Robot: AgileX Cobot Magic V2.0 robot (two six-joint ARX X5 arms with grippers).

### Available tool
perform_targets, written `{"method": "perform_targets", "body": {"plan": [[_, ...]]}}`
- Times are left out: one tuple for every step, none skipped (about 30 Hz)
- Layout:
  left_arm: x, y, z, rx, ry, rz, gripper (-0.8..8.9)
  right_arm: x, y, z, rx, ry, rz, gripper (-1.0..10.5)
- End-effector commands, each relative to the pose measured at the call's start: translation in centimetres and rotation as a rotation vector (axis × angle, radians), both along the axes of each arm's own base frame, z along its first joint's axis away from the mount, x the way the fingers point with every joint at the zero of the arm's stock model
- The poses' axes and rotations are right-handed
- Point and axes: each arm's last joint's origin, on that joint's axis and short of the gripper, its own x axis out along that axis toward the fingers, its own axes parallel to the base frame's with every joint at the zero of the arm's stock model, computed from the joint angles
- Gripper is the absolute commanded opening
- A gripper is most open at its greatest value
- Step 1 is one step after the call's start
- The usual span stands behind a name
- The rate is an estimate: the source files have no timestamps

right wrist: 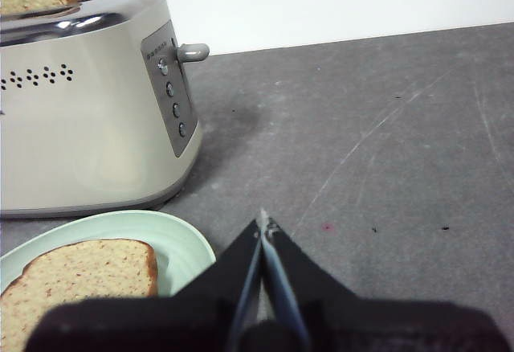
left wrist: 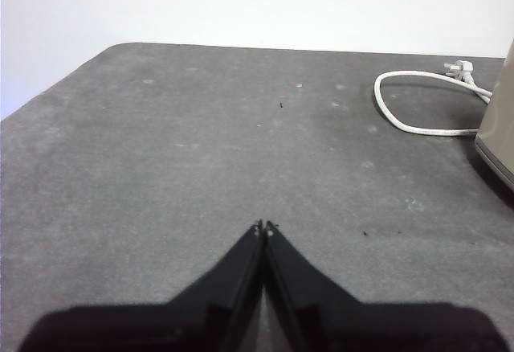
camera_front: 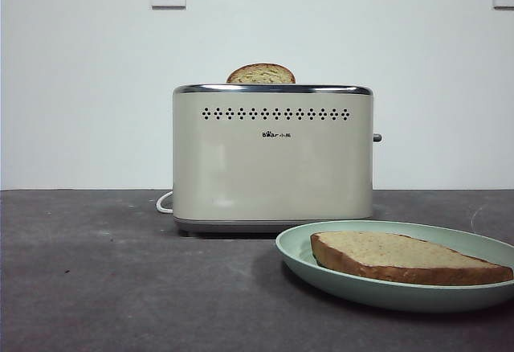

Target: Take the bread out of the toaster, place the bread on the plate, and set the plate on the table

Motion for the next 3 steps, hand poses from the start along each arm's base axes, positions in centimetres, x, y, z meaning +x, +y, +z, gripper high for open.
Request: {"method": "perform_targets", "body": {"plan": [[0.04,0.05,-0.35,-0.006,0.004,0.006,-0.04,0.01,0.00,-0.43,0.008,0.021,-0.003,0.0],[0.04,0.05,-0.35,-0.006,0.004,0.006,-0.04,0.01,0.00,-0.43,0.008,0.021,-0.003,0.0],[0.04,0.05,-0.35,-0.006,0.004,0.006,-0.04,0.01,0.00,-0.43,0.008,0.021,-0.003,0.0]]}}
